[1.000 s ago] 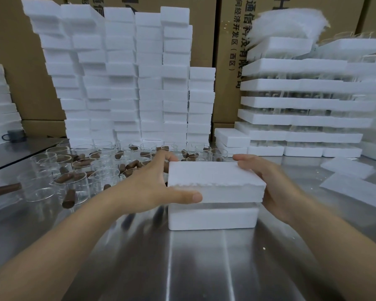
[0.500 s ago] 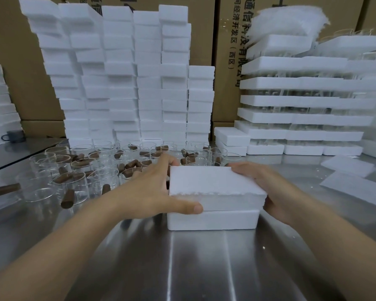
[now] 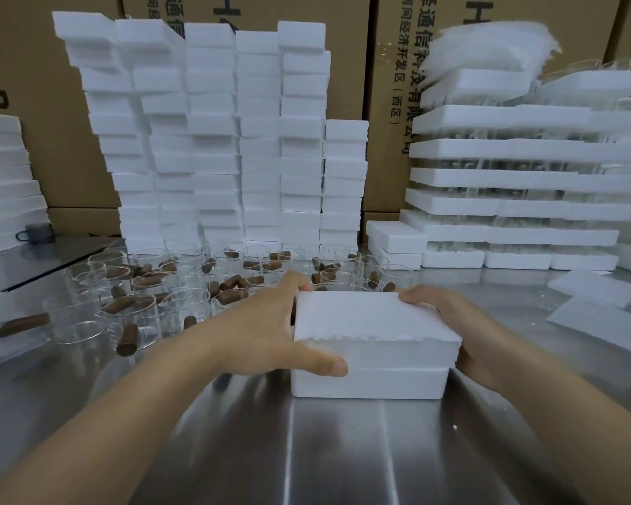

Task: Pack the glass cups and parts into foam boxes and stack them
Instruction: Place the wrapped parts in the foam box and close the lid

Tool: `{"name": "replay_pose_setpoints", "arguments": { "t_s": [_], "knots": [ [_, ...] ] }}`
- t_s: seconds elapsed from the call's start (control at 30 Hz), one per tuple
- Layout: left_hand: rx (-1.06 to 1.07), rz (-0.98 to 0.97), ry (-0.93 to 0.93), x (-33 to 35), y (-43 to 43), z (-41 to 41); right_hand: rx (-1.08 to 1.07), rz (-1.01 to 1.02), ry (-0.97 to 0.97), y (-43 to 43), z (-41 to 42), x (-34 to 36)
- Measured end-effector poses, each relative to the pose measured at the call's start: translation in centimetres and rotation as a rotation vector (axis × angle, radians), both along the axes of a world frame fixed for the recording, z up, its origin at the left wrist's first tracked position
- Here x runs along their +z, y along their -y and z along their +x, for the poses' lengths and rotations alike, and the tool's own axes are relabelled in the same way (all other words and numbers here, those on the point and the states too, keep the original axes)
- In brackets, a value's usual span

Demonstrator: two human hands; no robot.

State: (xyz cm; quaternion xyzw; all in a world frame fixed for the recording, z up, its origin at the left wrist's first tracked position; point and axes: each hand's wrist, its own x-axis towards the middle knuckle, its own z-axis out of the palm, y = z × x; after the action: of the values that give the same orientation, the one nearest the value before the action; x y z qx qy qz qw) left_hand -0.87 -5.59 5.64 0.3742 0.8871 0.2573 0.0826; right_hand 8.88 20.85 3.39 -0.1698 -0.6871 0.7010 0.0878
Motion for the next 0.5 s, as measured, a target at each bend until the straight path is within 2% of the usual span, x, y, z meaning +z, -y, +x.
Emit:
{"name": "replay_pose_setpoints", "arguments": {
  "t_s": [0.13, 0.33, 0.5],
  "knots": [
    [0.024, -0.077, -0.057, 0.3, -0.2, 0.3, 0.022, -0.022, 0.039, -0.1, 0.0, -0.2],
    [0.008, -0.086, -0.174, 0.1, -0.5, 1.2, 0.013, -0.014, 0.07, -0.2, 0.1, -0.2],
    [0.024, -0.036, -0.198, -0.2, -1.1, 1.6, 0.02, -0.041, -0.057, -0.8, 0.1, 0.0]
  ]
}}
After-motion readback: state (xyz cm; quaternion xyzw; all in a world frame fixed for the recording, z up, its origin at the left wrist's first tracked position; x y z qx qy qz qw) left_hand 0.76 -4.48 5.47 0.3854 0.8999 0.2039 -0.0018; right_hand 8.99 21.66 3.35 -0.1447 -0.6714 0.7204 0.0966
